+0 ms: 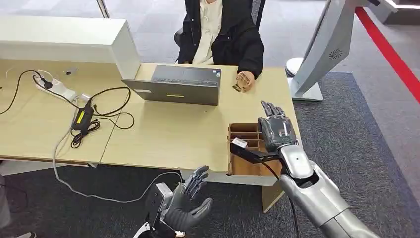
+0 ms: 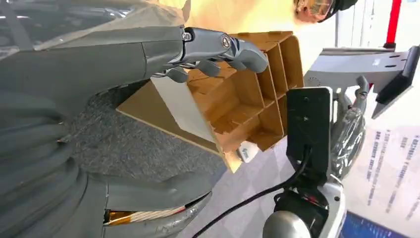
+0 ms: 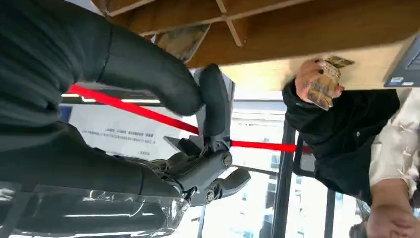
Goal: Pass the card to the sensor for recognition and then transmit it.
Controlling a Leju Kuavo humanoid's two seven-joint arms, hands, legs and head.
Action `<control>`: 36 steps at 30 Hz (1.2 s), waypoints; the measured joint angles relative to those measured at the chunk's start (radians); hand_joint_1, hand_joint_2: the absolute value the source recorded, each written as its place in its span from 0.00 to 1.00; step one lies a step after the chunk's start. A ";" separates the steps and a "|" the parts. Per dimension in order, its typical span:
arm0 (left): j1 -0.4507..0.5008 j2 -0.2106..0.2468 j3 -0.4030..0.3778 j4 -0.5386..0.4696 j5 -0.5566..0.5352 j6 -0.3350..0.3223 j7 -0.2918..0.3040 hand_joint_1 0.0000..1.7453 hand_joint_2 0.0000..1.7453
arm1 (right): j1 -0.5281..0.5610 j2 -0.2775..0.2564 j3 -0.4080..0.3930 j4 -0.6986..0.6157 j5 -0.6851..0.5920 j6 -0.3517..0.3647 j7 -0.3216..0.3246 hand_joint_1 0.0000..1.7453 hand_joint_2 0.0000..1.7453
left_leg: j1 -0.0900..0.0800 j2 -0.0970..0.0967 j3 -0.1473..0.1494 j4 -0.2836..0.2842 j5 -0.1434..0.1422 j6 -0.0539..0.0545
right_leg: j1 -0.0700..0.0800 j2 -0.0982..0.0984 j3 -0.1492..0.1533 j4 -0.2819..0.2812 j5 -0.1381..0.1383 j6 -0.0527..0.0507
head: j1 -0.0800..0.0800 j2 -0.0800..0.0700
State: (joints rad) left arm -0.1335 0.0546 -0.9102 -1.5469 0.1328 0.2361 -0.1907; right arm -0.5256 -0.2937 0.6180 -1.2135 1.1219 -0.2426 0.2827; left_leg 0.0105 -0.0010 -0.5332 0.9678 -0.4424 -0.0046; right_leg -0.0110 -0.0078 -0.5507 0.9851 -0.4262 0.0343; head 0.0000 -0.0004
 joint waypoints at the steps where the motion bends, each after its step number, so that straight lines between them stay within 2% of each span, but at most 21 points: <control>1: 0.000 0.000 0.000 0.000 -0.001 0.000 0.000 0.00 1.00 | -0.001 0.000 0.000 -0.006 -0.003 -0.002 0.000 0.83 1.00 | 0.000 0.000 0.000 0.000 0.000 0.000 | 0.000 0.000 0.000 0.000 0.000 0.000 | 0.000 0.000; 3: 0.000 0.000 0.000 0.000 -0.003 0.000 0.002 0.00 1.00 | -0.004 0.000 -0.002 -0.019 -0.021 -0.008 -0.001 0.90 1.00 | 0.000 0.000 0.000 0.000 0.000 0.000 | 0.000 0.000 0.000 0.000 0.000 0.000 | 0.000 0.000; 5: 0.000 0.000 0.000 0.000 -0.005 0.000 0.002 0.00 1.00 | -0.007 0.000 -0.006 -0.031 -0.032 -0.015 -0.003 0.88 1.00 | 0.000 0.000 0.000 0.000 0.000 0.000 | 0.000 0.000 0.000 0.000 0.000 0.000 | 0.000 0.000; 6: 0.000 0.000 0.000 0.000 -0.006 0.000 0.002 0.00 1.00 | -0.009 -0.001 -0.009 -0.040 -0.039 -0.021 -0.005 0.83 1.00 | 0.000 0.000 0.000 0.000 0.000 0.000 | 0.000 0.000 0.000 0.000 0.000 0.000 | 0.000 0.000; 7: 0.000 0.000 0.000 0.000 -0.007 0.000 0.002 0.00 1.00 | -0.011 -0.002 -0.011 -0.049 -0.041 -0.027 -0.005 0.50 1.00 | 0.000 0.000 0.000 0.000 0.000 0.000 | 0.000 0.000 0.000 0.000 0.000 0.000 | 0.000 0.000; 8: 0.000 0.000 0.000 0.000 -0.008 0.000 0.002 0.00 1.00 | -0.013 -0.002 -0.014 -0.059 -0.048 -0.032 -0.006 0.00 1.00 | 0.000 0.000 0.000 0.000 0.000 0.000 | 0.000 0.000 0.000 0.000 0.000 0.000 | 0.000 0.000; 13: -0.001 0.000 0.000 0.000 -0.009 0.004 0.002 0.00 1.00 | -0.027 -0.010 -0.027 -0.118 -0.061 -0.048 -0.010 0.00 1.00 | 0.000 0.000 0.000 0.000 0.000 0.000 | 0.000 0.000 0.000 0.000 0.000 0.000 | 0.000 0.000; 26: 0.000 0.000 0.000 0.000 0.002 0.010 0.005 0.00 1.00 | -0.033 -0.022 -0.021 -0.138 -0.038 0.074 0.012 0.00 1.00 | 0.000 0.000 0.000 0.000 0.000 0.000 | 0.000 0.000 0.000 0.000 0.000 0.000 | 0.000 0.000; 36: -0.001 0.000 0.000 0.000 0.002 0.008 0.006 0.00 1.00 | -0.031 -0.027 -0.015 -0.113 -0.045 0.098 0.024 0.00 1.00 | 0.000 0.000 0.000 0.000 0.000 0.000 | 0.000 0.000 0.000 0.000 0.000 0.000 | 0.000 0.000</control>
State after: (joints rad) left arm -0.1340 0.0545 -0.9098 -1.5473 0.1350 0.2438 -0.1850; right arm -0.5563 -0.3208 0.6027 -1.3260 1.0769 -0.1442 0.3071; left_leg 0.0105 -0.0009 -0.5332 0.9678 -0.4424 -0.0046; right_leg -0.0110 -0.0078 -0.5508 0.9851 -0.4262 0.0343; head 0.0000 -0.0004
